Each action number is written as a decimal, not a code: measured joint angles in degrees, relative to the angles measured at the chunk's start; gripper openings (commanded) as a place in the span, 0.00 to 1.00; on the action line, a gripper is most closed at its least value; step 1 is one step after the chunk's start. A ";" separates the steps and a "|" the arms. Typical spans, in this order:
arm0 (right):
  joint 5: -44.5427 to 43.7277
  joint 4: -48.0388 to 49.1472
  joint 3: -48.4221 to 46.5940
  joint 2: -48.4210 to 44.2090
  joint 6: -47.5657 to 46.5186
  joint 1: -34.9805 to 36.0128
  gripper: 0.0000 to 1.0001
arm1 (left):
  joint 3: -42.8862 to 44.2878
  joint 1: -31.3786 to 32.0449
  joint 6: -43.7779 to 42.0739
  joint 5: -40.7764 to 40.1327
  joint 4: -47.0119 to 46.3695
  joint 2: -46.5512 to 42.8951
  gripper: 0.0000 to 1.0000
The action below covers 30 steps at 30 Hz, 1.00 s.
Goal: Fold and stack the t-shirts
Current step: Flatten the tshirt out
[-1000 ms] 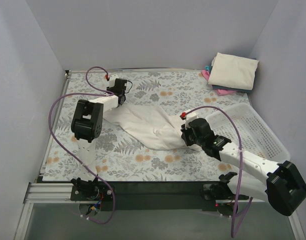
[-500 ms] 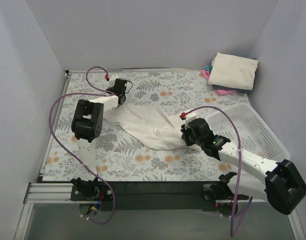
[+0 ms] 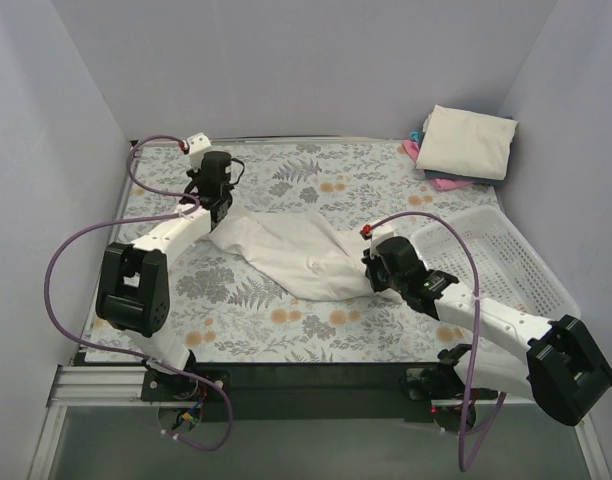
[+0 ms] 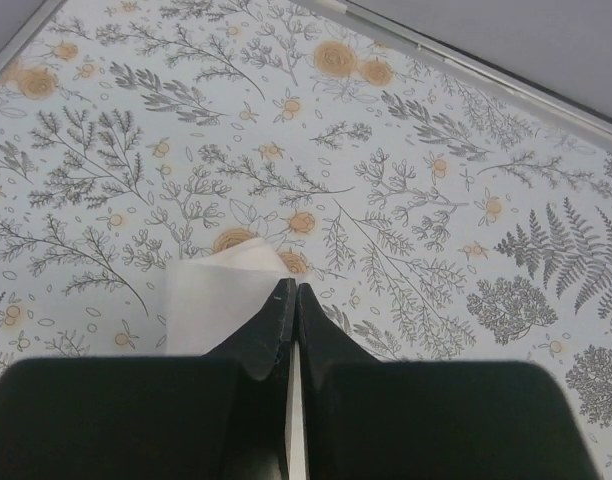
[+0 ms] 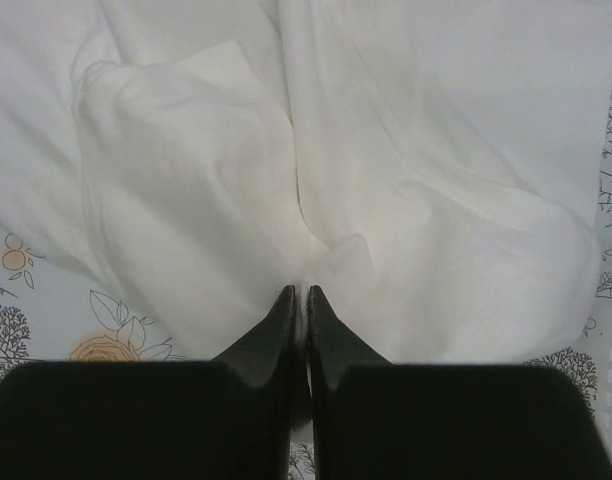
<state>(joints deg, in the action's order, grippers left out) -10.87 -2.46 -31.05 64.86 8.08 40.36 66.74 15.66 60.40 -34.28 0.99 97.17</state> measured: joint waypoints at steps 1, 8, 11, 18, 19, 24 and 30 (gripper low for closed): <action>-0.33 0.00 0.00 -0.24 0.15 0.00 0.01 | -0.39 -0.15 0.02 -0.33 -0.39 -0.98 0.00; -1.33 -1.29 -0.02 -8.09 0.59 0.00 0.01 | -5.16 -4.81 0.74 -0.28 -0.66 -2.62 0.00; -0.20 -2.01 -0.02 -10.93 0.44 0.04 0.01 | -8.07 -9.14 1.60 0.22 0.13 -4.76 0.00; 4.61 -3.74 -0.02 -6.12 -0.37 5.22 0.01 | -13.42 -19.71 3.61 0.74 0.76 -15.08 0.00; 4.96 -3.93 -0.04 -4.42 -0.42 6.86 0.01 | -13.90 -20.90 3.78 0.79 0.85 -16.65 0.00; 5.46 -5.38 -1.07 2.25 -0.35 13.92 0.15 | -14.29 -23.80 4.11 0.70 1.38 -21.57 0.00; 3.91 -7.17 -2.47 3.34 1.03 15.76 0.48 | -15.41 -24.20 4.66 3.10 1.57 -21.03 0.00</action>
<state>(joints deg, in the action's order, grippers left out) -6.96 -9.63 -33.52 68.20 9.10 56.12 51.33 -8.54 65.06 -31.18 2.57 76.14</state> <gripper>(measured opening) 0.419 0.015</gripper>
